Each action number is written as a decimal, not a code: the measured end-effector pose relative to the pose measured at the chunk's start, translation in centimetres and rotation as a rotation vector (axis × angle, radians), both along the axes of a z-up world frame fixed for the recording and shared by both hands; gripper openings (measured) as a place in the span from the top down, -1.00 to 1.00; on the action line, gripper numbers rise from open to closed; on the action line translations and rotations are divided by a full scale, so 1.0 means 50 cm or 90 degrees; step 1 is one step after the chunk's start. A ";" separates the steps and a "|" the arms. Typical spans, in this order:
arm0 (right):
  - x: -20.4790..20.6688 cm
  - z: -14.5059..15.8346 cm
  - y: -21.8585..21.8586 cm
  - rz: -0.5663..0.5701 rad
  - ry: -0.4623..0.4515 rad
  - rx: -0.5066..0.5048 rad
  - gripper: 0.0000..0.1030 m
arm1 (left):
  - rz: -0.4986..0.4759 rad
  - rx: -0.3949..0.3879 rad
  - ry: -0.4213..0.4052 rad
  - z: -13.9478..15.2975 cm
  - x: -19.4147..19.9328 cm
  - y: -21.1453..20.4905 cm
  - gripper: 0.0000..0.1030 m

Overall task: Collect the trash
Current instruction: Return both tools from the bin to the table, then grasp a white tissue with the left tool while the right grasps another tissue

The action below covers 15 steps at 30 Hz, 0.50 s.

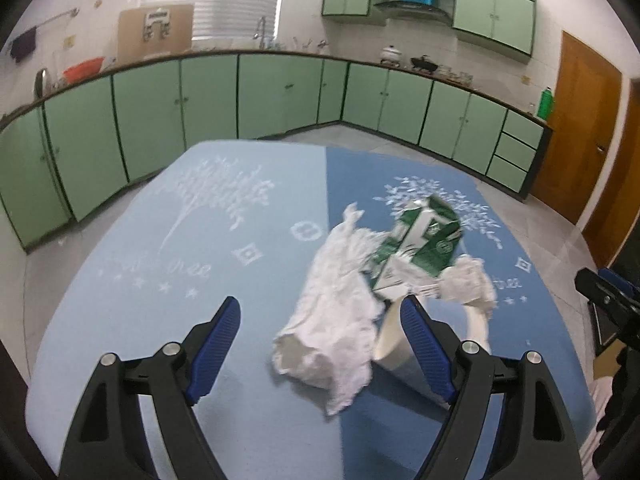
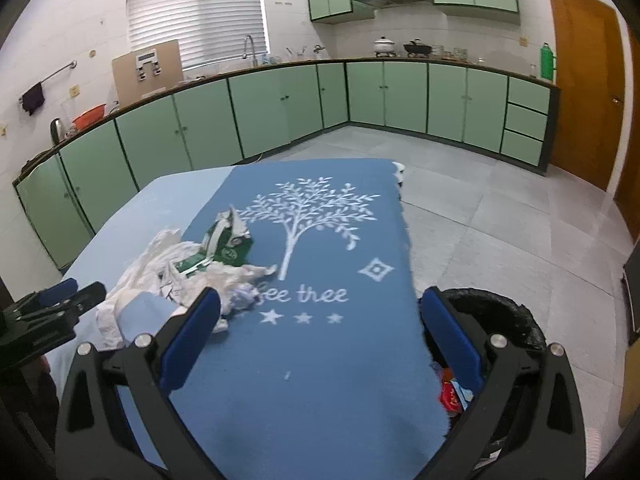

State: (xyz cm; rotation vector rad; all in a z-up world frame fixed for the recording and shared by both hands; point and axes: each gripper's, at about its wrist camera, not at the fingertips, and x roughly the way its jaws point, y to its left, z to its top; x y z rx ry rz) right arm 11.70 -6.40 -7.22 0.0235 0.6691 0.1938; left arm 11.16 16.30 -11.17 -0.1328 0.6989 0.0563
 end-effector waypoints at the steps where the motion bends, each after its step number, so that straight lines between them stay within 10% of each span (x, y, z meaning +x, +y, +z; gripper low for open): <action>1: 0.002 -0.004 0.006 0.001 0.004 0.000 -0.89 | 0.003 -0.002 0.005 -0.006 0.003 0.005 -0.56; 15: 0.026 -0.041 0.052 0.026 0.043 -0.044 -0.89 | -0.003 -0.029 0.083 -0.062 0.058 0.011 -0.25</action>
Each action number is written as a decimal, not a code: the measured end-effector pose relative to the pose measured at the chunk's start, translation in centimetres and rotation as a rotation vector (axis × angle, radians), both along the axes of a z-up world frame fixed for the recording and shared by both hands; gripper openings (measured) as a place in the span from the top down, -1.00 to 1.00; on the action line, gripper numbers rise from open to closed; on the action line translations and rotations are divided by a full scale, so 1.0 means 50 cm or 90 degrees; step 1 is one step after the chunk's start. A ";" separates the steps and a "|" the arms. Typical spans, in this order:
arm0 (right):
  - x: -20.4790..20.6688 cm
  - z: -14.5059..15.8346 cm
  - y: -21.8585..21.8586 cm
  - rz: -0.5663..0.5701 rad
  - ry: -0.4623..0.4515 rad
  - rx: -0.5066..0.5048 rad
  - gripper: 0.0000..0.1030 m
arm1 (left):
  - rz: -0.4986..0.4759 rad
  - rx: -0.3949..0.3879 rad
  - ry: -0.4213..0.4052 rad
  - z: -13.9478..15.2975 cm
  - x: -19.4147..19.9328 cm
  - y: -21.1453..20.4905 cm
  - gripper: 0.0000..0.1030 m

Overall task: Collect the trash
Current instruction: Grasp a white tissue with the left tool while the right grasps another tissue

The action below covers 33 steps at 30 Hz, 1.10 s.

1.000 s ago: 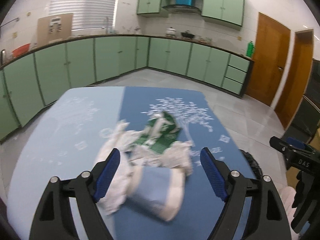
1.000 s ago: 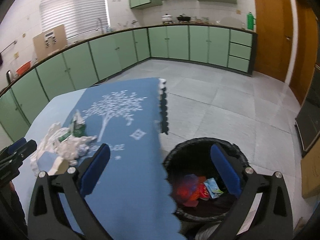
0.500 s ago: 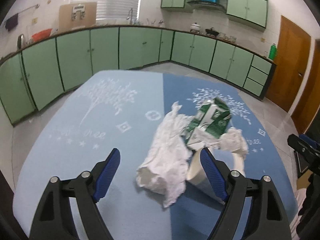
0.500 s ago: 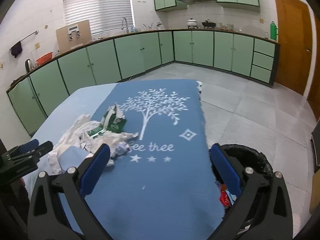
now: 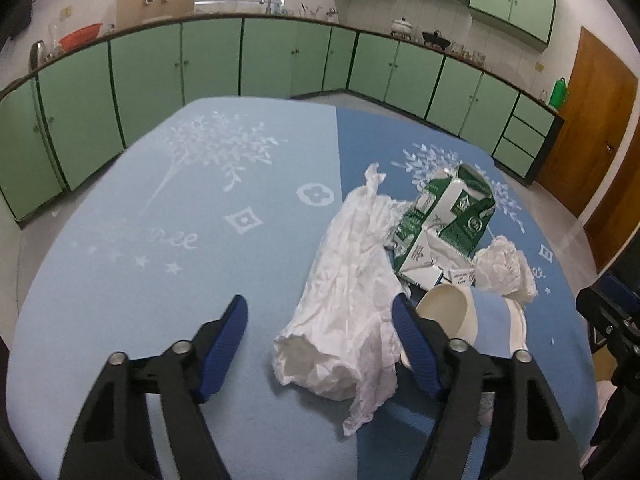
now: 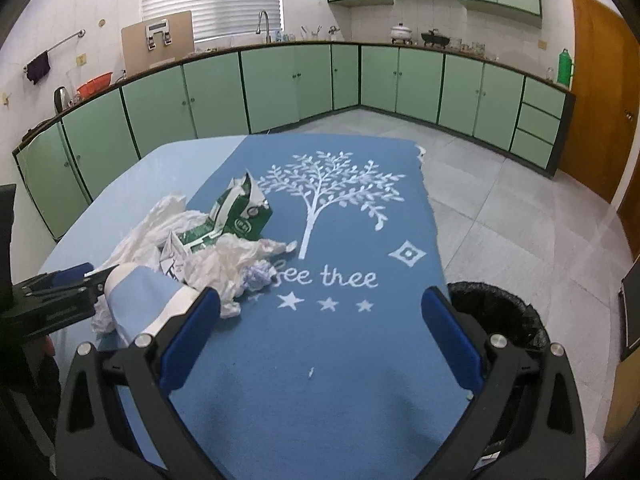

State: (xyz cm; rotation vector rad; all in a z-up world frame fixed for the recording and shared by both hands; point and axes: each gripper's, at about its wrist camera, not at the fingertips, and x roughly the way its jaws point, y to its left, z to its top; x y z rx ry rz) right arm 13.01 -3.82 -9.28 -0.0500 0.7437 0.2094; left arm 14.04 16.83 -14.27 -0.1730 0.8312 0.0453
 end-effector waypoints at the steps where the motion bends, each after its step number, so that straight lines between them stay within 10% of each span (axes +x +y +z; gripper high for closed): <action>1: 0.004 -0.004 0.001 0.004 0.008 0.003 -0.89 | -0.003 -0.003 0.006 -0.003 0.003 -0.001 -0.20; 9: 0.013 -0.016 0.009 0.022 0.026 0.012 -0.74 | -0.019 -0.042 0.017 -0.015 0.008 0.003 0.78; 12: 0.019 -0.018 0.022 0.027 0.028 -0.001 -0.40 | -0.012 -0.035 0.000 -0.007 0.001 0.002 0.84; 33: 0.074 -0.036 0.111 0.073 0.056 0.011 -0.34 | 0.032 0.009 -0.061 0.043 -0.039 0.036 0.85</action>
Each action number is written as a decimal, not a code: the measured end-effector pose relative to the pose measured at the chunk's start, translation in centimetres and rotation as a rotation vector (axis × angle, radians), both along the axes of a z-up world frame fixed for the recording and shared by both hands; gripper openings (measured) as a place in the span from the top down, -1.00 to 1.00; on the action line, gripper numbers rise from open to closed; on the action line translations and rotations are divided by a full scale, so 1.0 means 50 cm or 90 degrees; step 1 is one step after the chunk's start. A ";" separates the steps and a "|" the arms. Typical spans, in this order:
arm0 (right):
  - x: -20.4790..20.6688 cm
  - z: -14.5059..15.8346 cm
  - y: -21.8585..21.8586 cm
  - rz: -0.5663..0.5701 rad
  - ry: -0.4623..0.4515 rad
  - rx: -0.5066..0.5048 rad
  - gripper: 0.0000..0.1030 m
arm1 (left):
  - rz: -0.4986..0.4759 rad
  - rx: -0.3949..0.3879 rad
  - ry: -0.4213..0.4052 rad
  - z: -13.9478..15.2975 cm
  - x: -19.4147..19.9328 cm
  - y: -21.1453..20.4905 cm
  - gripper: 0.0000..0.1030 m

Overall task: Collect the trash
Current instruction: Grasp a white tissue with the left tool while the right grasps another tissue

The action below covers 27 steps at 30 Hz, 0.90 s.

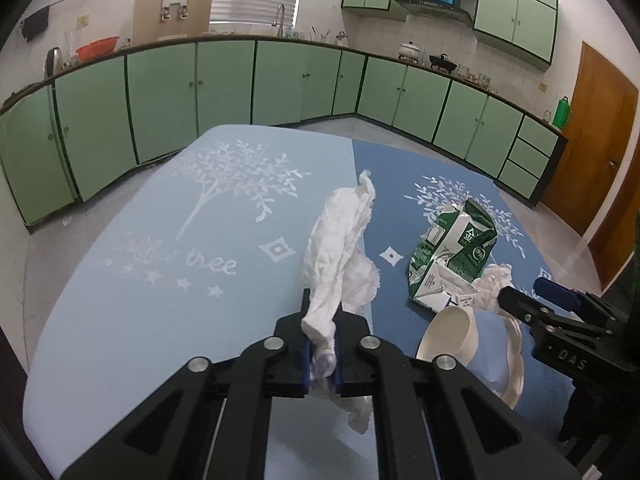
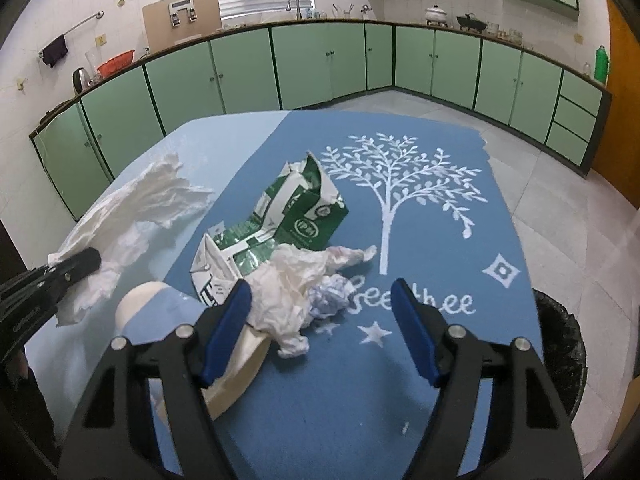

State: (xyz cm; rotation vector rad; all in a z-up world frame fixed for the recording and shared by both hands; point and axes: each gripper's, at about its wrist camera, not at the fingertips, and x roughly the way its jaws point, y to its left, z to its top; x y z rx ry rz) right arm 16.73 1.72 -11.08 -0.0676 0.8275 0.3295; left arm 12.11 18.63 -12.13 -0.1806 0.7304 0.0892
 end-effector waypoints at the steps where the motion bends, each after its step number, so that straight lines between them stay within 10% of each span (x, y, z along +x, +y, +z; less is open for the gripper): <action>1: 0.003 -0.004 0.001 0.004 0.006 0.001 -0.33 | 0.000 -0.001 0.001 -0.002 -0.001 -0.001 0.85; 12: 0.003 -0.007 0.011 0.064 0.040 0.060 0.55 | -0.012 -0.011 0.010 -0.015 0.006 -0.005 0.85; 27: -0.024 0.060 -0.027 0.051 -0.009 0.082 0.62 | -0.018 -0.007 -0.027 0.026 -0.008 -0.017 0.85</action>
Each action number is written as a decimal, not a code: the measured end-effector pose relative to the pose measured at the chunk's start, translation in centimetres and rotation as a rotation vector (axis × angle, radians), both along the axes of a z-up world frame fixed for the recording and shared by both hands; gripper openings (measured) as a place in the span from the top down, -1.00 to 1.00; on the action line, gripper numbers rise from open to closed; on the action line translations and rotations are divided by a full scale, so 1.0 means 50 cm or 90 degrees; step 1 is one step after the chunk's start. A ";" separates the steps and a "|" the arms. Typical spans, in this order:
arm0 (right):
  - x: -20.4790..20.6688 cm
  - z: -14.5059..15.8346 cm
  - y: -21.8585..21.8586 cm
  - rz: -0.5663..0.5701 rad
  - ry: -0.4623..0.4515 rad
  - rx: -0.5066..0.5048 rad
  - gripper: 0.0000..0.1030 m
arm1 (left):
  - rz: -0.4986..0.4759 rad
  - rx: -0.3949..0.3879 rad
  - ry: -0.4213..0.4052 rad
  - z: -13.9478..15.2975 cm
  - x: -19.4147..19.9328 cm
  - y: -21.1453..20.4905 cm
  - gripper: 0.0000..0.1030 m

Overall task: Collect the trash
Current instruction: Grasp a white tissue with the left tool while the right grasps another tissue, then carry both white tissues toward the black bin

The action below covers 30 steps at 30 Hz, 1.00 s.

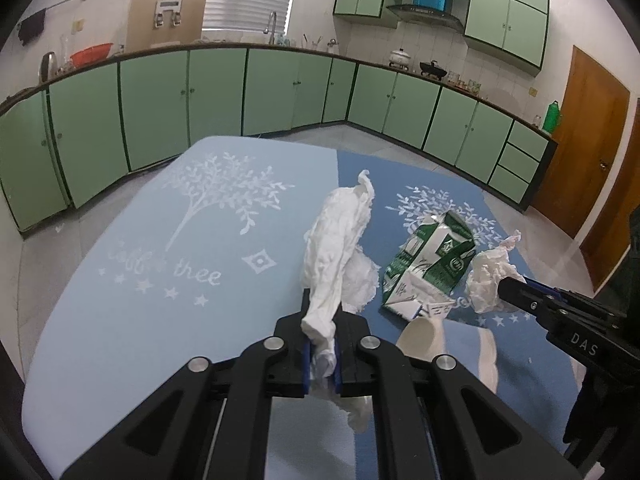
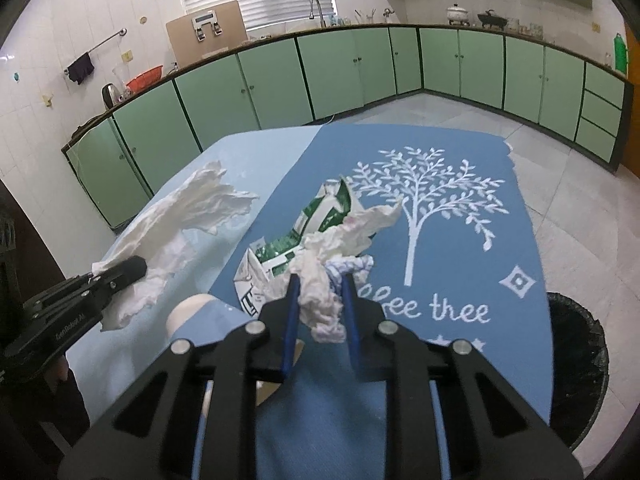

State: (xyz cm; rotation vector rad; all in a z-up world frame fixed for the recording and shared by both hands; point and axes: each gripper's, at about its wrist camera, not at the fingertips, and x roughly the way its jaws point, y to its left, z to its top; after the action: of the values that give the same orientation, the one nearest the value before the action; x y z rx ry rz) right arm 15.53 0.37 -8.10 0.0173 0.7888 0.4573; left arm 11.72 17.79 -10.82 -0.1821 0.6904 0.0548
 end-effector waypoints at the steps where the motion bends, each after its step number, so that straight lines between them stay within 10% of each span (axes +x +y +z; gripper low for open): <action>1: -0.003 0.005 -0.005 -0.002 -0.003 0.001 0.62 | -0.001 0.000 -0.002 0.004 -0.001 -0.003 0.85; 30: -0.076 0.116 -0.232 -0.118 -0.075 0.003 0.61 | -0.152 -0.015 -0.069 0.123 -0.001 -0.235 0.85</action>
State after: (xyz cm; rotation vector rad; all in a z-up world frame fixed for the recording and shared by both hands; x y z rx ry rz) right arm 11.73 -11.24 -2.32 0.0668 0.6634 0.2820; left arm 11.68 6.04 -4.66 -0.1233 0.6012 -0.1909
